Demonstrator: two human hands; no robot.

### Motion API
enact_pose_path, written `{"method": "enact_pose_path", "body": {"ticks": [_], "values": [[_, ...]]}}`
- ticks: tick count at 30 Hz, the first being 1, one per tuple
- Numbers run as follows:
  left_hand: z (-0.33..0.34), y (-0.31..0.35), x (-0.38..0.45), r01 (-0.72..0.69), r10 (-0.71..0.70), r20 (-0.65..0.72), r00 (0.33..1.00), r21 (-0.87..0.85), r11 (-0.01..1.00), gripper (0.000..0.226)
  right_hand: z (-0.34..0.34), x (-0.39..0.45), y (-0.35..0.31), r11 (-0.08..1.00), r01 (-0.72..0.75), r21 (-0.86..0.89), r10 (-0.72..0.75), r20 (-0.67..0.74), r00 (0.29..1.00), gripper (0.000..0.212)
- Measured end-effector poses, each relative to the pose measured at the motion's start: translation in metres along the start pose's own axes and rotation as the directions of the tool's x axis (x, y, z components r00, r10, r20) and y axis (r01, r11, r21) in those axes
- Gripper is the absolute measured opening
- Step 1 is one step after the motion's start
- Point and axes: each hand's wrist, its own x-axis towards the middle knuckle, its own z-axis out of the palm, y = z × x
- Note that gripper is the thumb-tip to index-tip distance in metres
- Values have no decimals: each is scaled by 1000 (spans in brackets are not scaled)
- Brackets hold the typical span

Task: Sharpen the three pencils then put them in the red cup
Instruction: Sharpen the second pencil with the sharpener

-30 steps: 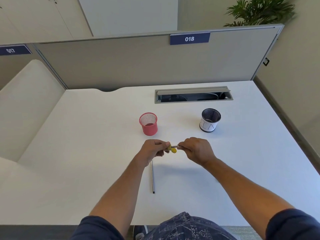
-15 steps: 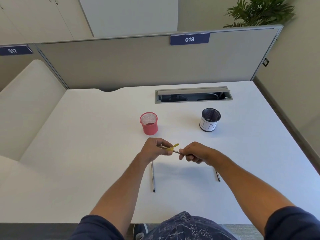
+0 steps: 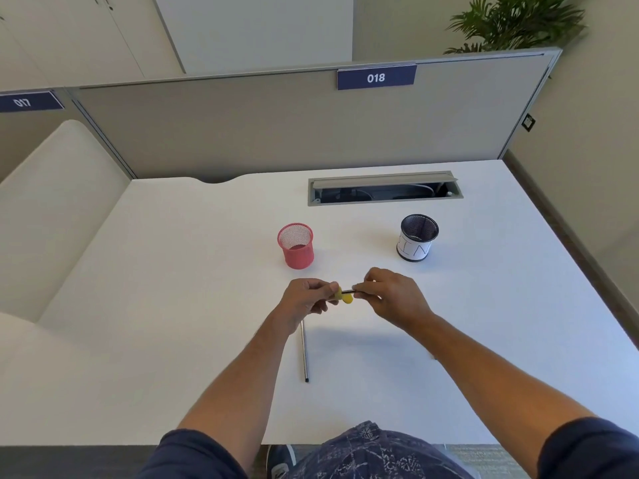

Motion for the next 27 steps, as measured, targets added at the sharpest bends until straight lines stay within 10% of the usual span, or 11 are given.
{"method": "enact_pose_path", "body": {"ticks": [5,10,16,23,27], "values": [[-1,2,0,25,-25,13,1000,-56,998,28,2,1,0,998,66,3,-65,-124,990,8],[2,5,-3,-20,20,1,1000,-1,1000,9,-3,6,-1,992,-127,28,124,90,988,5],[4,2,-2,-98,98,8,995,70,993,23,-12,14,-7,773,-599,212,446,489,749,18],[6,5,-2,-149,146,32,989,117,982,29,-24,16,1,438,-826,356,339,785,518,33],[9,6,-3,-152,148,34,988,137,979,28,-23,13,5,454,-823,340,265,831,490,31]]}}
